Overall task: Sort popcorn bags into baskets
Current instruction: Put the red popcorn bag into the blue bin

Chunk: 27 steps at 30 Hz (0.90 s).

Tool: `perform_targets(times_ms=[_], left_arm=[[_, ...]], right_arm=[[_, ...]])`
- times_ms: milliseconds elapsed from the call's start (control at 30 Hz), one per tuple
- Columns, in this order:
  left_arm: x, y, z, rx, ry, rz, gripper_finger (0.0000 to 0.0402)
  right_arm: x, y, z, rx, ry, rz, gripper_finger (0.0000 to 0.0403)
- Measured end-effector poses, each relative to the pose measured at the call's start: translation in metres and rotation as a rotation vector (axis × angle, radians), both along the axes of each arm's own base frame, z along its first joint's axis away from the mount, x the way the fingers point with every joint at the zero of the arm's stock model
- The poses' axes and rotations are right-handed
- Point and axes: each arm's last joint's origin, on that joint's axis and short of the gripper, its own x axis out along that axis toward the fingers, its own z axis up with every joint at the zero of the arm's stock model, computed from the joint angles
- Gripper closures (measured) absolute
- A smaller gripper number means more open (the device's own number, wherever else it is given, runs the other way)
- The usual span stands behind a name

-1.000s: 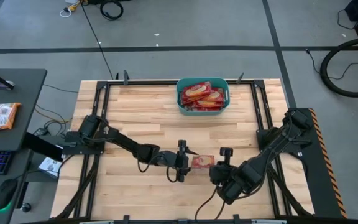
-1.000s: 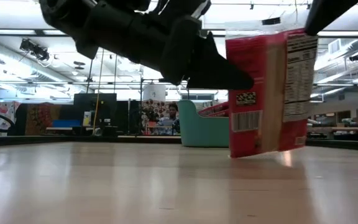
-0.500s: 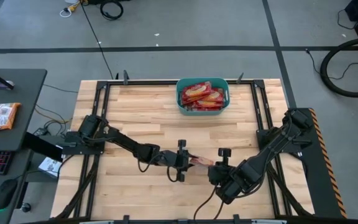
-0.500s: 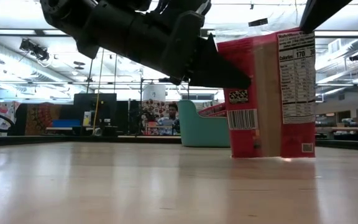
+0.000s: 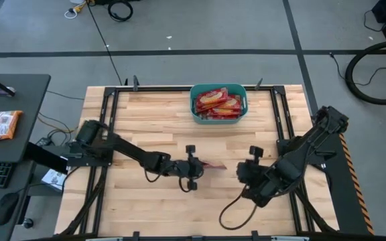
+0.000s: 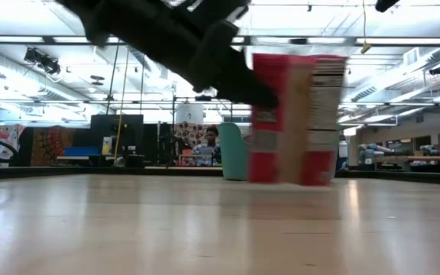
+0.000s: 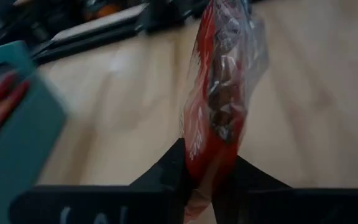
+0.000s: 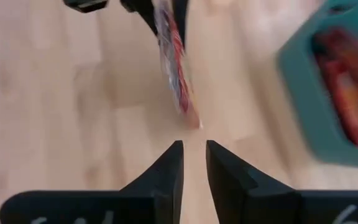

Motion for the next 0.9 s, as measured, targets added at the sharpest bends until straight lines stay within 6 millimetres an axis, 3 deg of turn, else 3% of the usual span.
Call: perform_targets(times_ms=[233, 533, 667, 900], left_arm=[[-0.012, 0.014, 0.039, 0.035, -0.064, 0.154, 0.0348], [0.007, 0.083, 0.086, -0.026, -0.075, 0.240, 0.0348], [0.019, 0.105, 0.102, -0.013, -0.003, 0.291, 0.0349], [0.027, 0.140, 0.140, 0.036, -0.032, 0.359, 0.0349]], right_arm=[[-0.035, -0.022, -0.025, -0.102, -0.096, -0.057, 0.0320], [-0.064, -0.053, -0.064, 0.080, -0.356, 0.032, 0.0322], [-0.070, -0.070, -0.076, 0.118, -0.497, 0.093, 0.0323], [-0.081, -0.105, -0.096, 0.117, -0.693, 0.195, 0.0323]])
